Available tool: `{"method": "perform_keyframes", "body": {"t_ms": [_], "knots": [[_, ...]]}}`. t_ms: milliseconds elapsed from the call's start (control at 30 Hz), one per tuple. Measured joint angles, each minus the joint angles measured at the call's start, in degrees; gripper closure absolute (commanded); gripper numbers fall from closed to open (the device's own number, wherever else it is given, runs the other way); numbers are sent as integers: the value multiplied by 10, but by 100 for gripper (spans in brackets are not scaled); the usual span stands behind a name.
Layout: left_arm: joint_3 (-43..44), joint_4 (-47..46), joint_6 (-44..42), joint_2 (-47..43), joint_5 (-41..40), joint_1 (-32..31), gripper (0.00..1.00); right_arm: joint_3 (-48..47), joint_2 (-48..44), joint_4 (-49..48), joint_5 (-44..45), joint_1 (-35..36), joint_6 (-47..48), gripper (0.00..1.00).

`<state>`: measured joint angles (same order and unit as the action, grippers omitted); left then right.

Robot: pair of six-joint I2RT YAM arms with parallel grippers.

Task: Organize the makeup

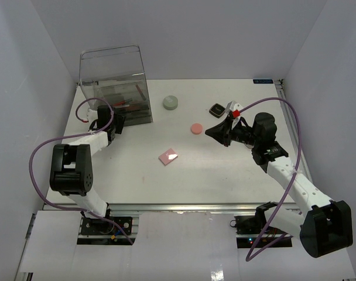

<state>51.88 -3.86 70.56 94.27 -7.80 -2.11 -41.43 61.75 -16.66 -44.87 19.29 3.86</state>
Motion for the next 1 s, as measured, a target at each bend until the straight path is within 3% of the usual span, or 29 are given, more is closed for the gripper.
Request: {"method": "perform_keyframes", "body": {"t_ms": [633,767,1000], "knots": [[3,-50,-46,12,37,6,41,1,6,-3,-6,-9,0,89],[-28,-98,-48,-9,65,11,42,1,6,-3,-6,-10,0,90],[-160,-226,-49,-82,132,15,45,1,6,-3,-10,-13,2,90]]}}
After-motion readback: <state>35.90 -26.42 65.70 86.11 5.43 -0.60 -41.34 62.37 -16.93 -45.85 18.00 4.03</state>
